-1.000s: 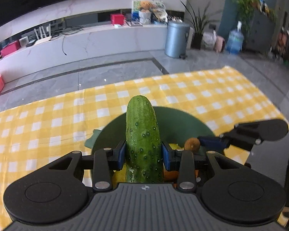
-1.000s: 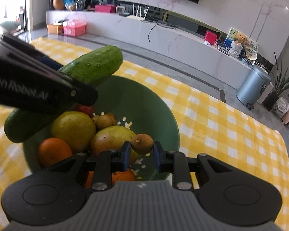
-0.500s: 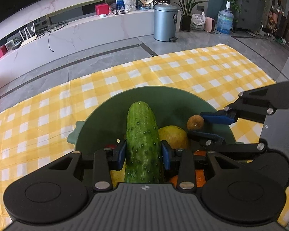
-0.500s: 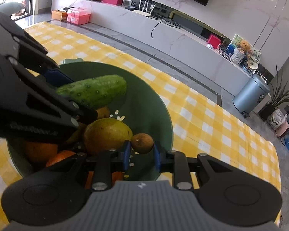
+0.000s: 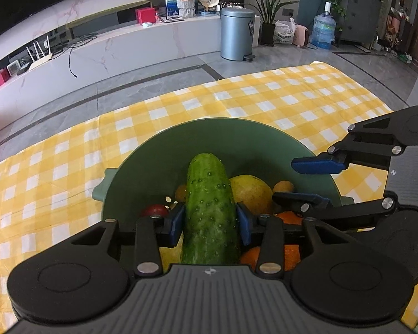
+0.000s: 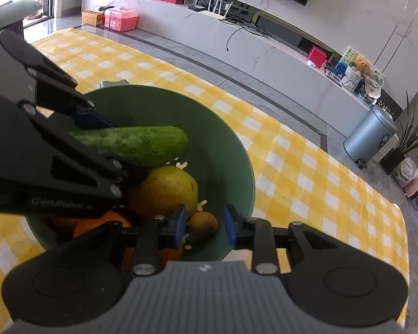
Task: Organize fruits
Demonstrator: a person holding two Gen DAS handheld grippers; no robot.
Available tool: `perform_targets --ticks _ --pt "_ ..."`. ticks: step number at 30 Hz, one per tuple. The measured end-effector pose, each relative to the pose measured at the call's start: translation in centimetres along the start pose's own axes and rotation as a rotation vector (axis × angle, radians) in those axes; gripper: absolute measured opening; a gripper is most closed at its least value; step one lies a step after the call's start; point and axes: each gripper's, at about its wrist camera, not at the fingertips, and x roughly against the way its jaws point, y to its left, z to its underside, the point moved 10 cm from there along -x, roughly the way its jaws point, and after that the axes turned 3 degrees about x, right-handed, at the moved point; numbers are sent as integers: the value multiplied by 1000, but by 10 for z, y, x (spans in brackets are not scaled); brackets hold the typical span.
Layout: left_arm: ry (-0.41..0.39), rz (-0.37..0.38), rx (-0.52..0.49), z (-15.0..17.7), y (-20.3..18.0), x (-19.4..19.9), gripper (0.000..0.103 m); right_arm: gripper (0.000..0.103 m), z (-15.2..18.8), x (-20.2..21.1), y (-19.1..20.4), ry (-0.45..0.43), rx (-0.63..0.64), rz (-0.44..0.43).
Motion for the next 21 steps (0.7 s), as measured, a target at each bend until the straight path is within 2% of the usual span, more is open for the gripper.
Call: perform_targets --ticks 3,8,10,15,17,21 --pt "-3 0 11 1 3 4 52 32 -1 2 1 -1 0 4" --pt "-39 -6 37 -2 6 20 60 57 -7 12 6 -30 10 12" --pt "-60 -20 44 -5 8 29 62 63 -11 17 6 -42 19 36" --pt "-126 -33 62 -11 10 59 66 64 -16 32 -2 -68 -9 64" --pt "-158 -46 70 -11 11 71 68 69 -18 41 -6 -89 -37 81" --pt "-224 -61 72 -7 7 95 69 71 -19 64 -8 -141 -62 110"
